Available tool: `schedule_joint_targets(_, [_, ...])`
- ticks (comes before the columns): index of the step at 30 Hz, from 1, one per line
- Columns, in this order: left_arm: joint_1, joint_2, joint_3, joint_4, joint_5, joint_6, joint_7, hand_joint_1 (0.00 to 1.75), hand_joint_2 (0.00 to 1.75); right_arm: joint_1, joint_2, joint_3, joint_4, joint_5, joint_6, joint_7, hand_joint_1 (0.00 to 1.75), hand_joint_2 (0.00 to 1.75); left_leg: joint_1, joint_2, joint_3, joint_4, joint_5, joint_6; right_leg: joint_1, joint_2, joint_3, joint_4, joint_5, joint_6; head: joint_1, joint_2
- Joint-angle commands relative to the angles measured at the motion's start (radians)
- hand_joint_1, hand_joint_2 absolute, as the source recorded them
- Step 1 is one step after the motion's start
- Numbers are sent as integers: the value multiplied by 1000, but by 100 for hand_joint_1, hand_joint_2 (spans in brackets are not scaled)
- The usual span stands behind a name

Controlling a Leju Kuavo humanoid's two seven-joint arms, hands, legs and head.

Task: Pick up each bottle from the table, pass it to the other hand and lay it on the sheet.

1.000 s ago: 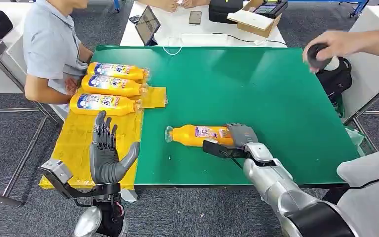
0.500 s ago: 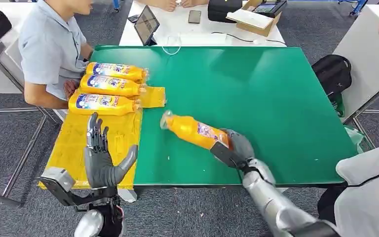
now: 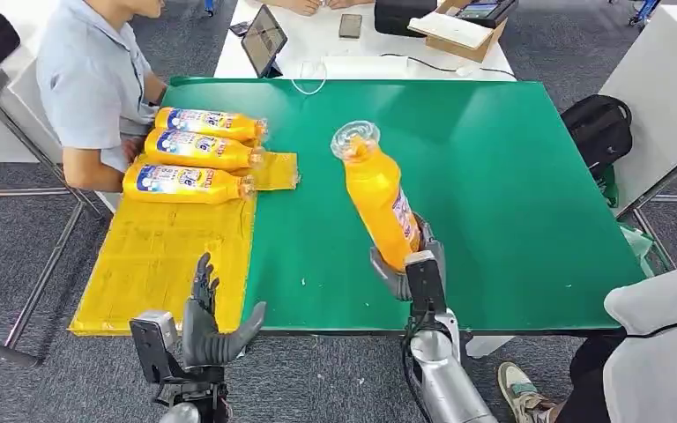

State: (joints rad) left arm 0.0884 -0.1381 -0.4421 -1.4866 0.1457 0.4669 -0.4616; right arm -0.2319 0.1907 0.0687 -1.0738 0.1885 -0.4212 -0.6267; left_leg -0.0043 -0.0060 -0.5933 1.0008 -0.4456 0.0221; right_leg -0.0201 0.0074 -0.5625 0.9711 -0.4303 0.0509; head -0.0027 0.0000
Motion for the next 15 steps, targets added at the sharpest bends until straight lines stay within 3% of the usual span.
schedule_joint_targets(1, [-24,73,-79,89,21,-99,1,0,175,44,-11,170,-152,-47,26,31,136,175,0,1,2,-1,0,-1,0,0,1,0,0,-2,0,0])
schedule_joint_targets(2, [-22,83,-100,76,8,-128,-14,0,175,46,-15,218,-142,-39,43,42,134,175,0,1,1,-1,0,-1,0,0,1,0,0,-2,0,0])
schedule_joint_targets(3, [-24,95,-125,57,-1,-168,-21,0,175,45,-17,259,-125,-26,54,35,175,175,1,2,3,-1,-1,-2,1,1,3,0,-1,-3,0,0])
schedule_joint_targets(8, [-27,99,-139,-8,65,-298,22,0,175,38,-2,386,-35,1,82,11,175,175,2,3,4,-1,-2,-2,2,1,2,0,-1,-3,0,0])
schedule_joint_targets(15, [-64,60,-127,-35,92,-310,0,0,175,-13,40,600,209,76,75,-58,175,175,3,3,3,-1,-1,-2,3,2,2,-1,0,-3,0,0])
